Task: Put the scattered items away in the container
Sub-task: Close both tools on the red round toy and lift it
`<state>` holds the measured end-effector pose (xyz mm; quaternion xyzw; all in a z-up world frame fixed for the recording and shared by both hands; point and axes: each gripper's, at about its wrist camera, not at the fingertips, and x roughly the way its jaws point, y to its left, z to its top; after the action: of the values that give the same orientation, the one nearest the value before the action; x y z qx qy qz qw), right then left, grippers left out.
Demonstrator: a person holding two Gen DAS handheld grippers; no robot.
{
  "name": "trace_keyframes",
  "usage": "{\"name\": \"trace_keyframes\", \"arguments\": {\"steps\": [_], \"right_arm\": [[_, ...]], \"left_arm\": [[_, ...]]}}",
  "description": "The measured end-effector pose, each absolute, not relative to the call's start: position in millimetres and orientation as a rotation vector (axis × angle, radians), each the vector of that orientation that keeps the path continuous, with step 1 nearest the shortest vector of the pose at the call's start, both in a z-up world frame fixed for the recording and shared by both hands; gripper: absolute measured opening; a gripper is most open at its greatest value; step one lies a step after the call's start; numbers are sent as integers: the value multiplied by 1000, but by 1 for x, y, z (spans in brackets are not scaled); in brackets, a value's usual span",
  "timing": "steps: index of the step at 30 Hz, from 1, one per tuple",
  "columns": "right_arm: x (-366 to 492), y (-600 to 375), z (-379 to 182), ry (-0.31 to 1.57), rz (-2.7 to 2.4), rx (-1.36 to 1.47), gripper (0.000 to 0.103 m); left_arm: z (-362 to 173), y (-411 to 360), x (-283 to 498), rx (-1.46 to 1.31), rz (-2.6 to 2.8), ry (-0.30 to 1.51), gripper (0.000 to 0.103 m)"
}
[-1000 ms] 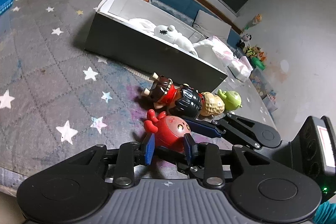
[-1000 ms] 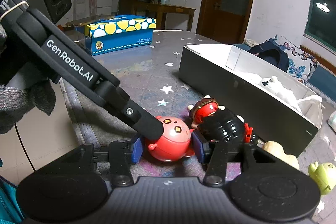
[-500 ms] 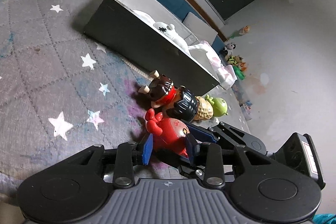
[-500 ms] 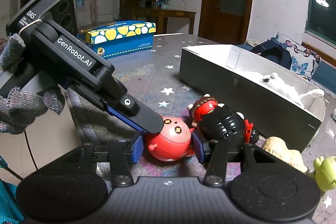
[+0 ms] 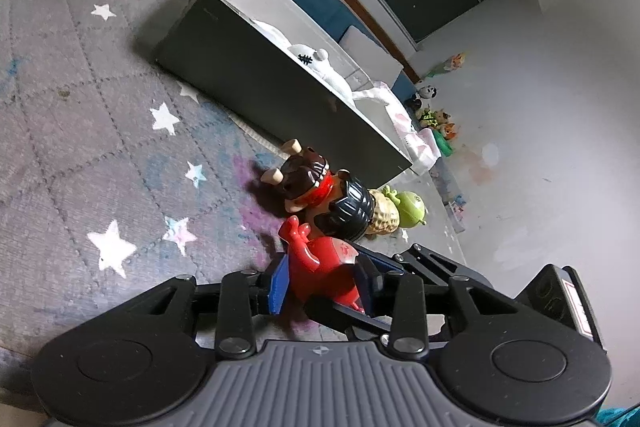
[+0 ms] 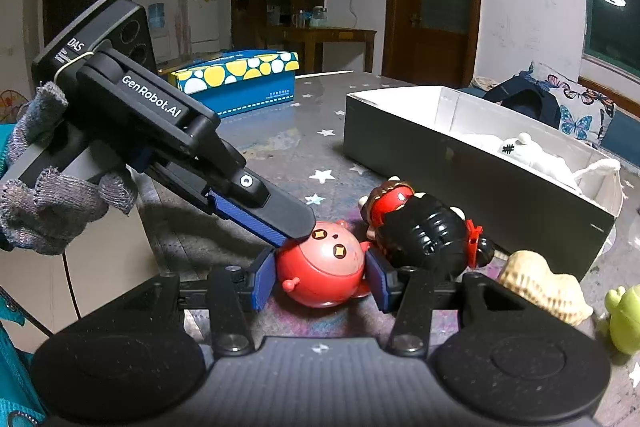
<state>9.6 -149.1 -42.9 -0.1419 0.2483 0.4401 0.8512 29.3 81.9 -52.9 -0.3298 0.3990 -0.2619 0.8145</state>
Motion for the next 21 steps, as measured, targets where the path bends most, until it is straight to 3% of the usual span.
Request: {"name": "trace_keyframes", "arguments": {"steps": [10, 14, 16, 21], "right_arm": [[3, -148, -37, 522, 907, -331, 48], [2, -150, -26, 509, 911, -323, 48], [2, -152, -18, 498, 908, -321, 48], [7, -157, 3, 466, 883, -318, 48]], "left_arm": [[-44, 71, 22, -619, -575, 808, 36], [-30, 69, 17, -604, -578, 777, 32], [-19, 68, 16, -593, -588, 749, 26], [6, 57, 25, -553, -631, 679, 26]]}}
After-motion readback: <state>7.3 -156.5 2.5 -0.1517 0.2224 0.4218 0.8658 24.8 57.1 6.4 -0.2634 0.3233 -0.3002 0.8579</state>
